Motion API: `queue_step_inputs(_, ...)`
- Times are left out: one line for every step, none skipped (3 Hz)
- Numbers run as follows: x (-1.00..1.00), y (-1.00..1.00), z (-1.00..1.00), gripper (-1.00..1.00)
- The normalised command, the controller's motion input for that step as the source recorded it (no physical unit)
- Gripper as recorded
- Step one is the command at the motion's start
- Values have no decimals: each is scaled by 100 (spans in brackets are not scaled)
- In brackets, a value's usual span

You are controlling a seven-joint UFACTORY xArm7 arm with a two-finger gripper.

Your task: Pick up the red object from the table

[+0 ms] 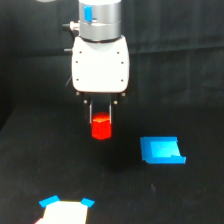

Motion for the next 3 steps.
queue_step_inputs(1, -66, 41, -70)
queue_step_inputs(8, 5, 11, -89)
queue_step_inputs(61, 10, 32, -100)
